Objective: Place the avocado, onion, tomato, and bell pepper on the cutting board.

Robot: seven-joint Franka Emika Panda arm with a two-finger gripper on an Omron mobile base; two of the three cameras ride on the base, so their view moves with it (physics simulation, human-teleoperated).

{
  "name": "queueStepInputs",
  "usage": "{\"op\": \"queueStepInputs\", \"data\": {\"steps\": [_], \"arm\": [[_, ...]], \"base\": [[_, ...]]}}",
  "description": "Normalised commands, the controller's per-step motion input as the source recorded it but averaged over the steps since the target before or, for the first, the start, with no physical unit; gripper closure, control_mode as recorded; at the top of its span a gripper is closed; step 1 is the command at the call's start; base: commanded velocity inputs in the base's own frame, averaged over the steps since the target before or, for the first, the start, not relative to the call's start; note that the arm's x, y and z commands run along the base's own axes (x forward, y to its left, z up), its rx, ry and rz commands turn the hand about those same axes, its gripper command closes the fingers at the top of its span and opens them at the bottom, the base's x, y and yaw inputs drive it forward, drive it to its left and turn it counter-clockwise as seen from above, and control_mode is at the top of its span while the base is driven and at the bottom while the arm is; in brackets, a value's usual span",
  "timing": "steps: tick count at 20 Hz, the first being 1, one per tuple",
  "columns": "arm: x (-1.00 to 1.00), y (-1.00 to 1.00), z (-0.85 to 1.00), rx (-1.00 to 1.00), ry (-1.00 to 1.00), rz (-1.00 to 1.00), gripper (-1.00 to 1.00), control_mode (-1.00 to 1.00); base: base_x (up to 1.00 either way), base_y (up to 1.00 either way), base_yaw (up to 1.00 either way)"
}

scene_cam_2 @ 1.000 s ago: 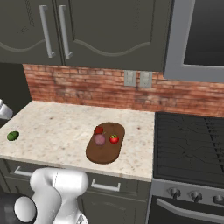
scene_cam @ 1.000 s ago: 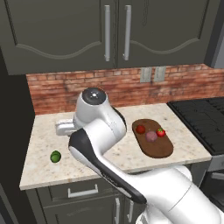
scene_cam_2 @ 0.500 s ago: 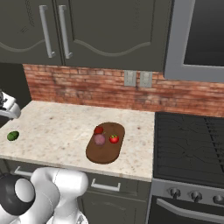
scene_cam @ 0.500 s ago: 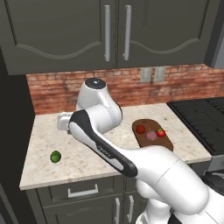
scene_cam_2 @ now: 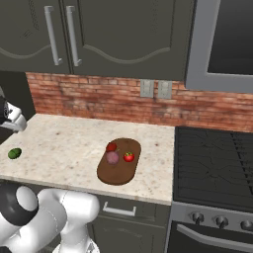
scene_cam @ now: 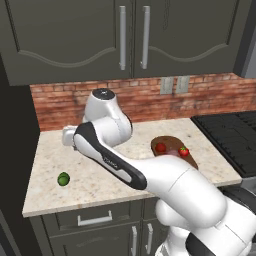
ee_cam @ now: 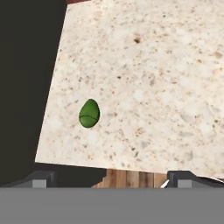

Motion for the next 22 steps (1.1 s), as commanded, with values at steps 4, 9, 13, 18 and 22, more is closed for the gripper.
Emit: {"op": "queueStepInputs", "data": {"steps": [4, 9, 13, 18, 22], "arm": [[0.23, 0.20, -0.09, 0.00, 0.02, 0.00, -1.00, -1.00], [0.08, 0.35, -0.14, 0.00, 0.02, 0.00, -1.00, -1.00], [0.16, 0.37, -0.19, 0.00, 0.01, 0.00, -1.00, -1.00], [0.25, 0.37, -0.22, -0.02, 0.02, 0.00, -1.00, -1.00], [0.28, 0.26, -0.21, -0.01, 0.03, 0.00, -1.00, -1.00]], "base": [[0.00, 0.00, 0.00], [0.00, 0.00, 0.00], [0.00, 0.00, 0.00], [0.00, 0.00, 0.00], [0.00, 0.00, 0.00]]}}
